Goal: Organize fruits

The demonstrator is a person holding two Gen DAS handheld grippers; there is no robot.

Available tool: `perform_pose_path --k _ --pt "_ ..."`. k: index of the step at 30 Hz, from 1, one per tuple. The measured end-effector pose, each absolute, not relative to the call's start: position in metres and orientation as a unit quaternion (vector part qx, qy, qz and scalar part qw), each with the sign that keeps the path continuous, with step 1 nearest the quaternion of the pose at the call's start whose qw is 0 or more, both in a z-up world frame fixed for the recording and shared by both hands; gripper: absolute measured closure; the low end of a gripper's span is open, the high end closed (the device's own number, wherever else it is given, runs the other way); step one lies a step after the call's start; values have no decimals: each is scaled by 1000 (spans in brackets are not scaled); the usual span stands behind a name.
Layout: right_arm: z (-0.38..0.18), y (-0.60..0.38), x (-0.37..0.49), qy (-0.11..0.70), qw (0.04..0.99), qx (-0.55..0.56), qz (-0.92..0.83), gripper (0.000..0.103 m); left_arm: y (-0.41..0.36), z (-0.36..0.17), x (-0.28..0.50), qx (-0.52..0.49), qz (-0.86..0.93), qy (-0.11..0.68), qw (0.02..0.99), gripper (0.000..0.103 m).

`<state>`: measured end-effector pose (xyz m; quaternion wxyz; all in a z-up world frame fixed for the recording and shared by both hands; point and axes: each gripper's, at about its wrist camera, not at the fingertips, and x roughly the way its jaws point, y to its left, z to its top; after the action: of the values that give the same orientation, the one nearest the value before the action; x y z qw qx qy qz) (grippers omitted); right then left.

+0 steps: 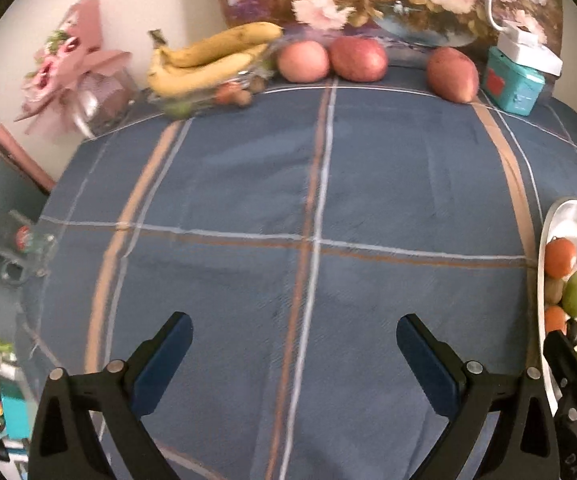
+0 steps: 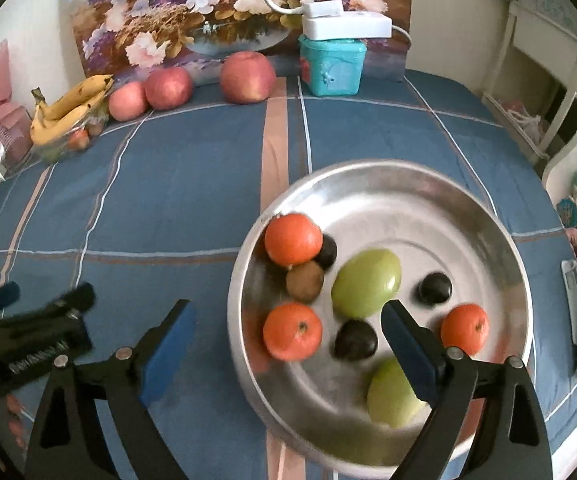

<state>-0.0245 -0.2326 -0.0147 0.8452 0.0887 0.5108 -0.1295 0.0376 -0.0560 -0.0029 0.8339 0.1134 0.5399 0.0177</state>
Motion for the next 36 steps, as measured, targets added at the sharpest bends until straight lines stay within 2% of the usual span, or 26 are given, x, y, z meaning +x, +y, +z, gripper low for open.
perform_pose_path --k 14,36 --pt "18 -218 -70 485 860 78 -136 9 -40 12 -15 115 0 561 820 0" --pt "26 -222 -75 474 865 85 -140 9 -36 21 -14 97 -8 560 823 0"
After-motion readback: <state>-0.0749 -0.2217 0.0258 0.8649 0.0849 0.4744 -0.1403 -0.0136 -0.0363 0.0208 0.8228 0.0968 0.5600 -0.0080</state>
